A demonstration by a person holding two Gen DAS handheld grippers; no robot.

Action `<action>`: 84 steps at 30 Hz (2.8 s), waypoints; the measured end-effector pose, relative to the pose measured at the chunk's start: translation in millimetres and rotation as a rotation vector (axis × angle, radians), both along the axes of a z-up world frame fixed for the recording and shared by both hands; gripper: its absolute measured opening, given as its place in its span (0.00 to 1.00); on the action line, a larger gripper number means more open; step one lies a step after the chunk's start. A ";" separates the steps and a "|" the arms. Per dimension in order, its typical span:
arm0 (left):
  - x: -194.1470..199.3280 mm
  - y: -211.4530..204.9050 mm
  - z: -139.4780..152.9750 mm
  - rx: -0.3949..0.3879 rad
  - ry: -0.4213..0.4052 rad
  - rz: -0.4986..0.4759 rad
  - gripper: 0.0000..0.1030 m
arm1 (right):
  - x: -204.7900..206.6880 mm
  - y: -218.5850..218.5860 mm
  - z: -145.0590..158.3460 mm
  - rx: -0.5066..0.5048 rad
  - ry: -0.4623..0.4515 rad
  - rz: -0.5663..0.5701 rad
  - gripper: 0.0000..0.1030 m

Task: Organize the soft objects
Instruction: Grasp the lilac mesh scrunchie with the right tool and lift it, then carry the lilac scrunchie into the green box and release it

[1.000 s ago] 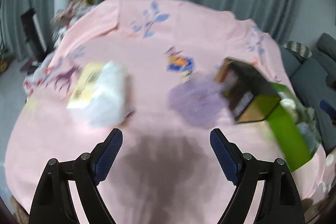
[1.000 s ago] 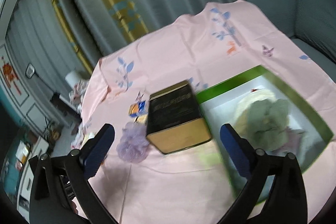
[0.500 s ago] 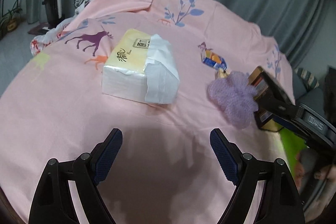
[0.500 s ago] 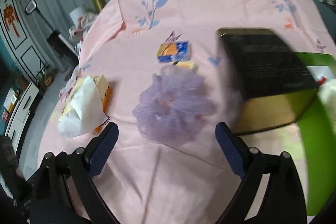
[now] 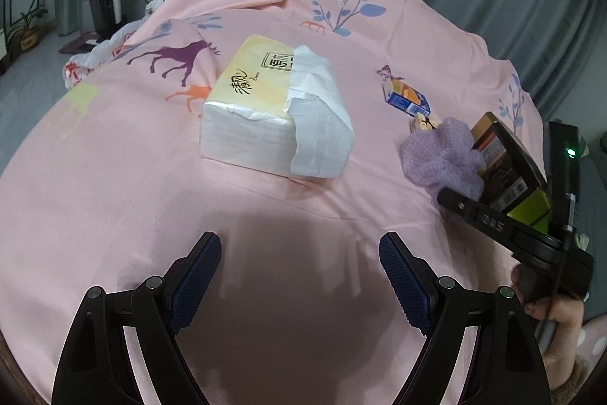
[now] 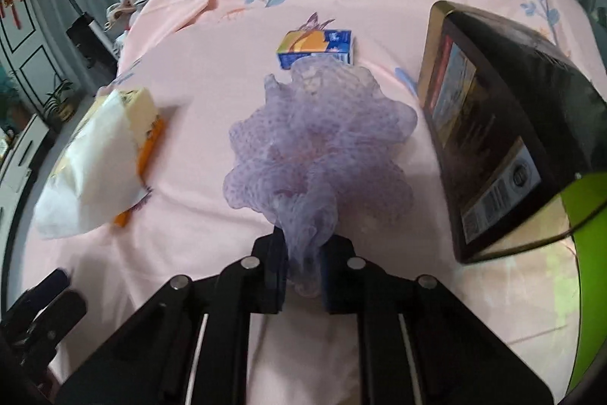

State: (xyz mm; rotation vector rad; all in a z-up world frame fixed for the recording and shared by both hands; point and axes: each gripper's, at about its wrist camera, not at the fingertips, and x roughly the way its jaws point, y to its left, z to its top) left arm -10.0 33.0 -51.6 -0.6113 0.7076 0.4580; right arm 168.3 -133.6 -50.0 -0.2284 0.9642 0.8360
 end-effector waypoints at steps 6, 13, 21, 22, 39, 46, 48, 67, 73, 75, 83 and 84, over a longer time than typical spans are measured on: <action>-6.7 1.2 4.9 -0.004 -0.018 0.002 0.83 | -31.6 -9.8 30.6 0.078 0.082 0.110 0.11; -16.2 2.5 11.2 -0.035 -0.052 0.003 0.83 | -74.8 -25.8 47.1 0.061 0.139 0.253 0.13; -20.3 -2.3 13.7 -0.049 -0.072 -0.011 0.83 | -81.2 -31.6 31.8 -0.039 0.210 0.286 0.61; -20.0 -3.2 14.2 -0.051 -0.079 -0.020 0.83 | -79.4 -33.5 35.2 -0.027 0.203 0.281 0.64; 10.7 -52.0 -1.2 -0.092 -0.054 -0.256 0.45 | -43.3 -24.5 17.3 0.150 0.290 0.190 0.74; 16.8 -56.6 -6.5 -0.104 -0.071 -0.277 0.38 | -48.8 -11.4 -6.2 0.123 0.375 0.226 0.43; 18.2 -58.2 -7.0 -0.101 -0.068 -0.282 0.32 | -51.9 -11.2 -6.6 0.130 0.395 0.243 0.35; 35.2 -122.5 96.0 0.089 -0.233 -0.388 0.29 | -39.0 -90.9 95.0 0.347 0.224 0.166 0.28; 78.1 -175.2 132.1 0.133 -0.297 -0.477 0.29 | 1.5 -163.9 127.2 0.467 0.152 0.007 0.26; 94.0 -193.0 138.7 0.135 -0.308 -0.504 0.29 | 13.8 -191.9 132.8 0.503 0.135 -0.052 0.25; 167.7 -258.2 142.6 0.122 -0.275 -0.611 0.29 | 57.4 -261.1 137.7 0.515 0.040 -0.291 0.25; 173.9 -264.9 141.0 0.117 -0.266 -0.610 0.29 | 63.4 -268.5 136.7 0.518 0.033 -0.319 0.25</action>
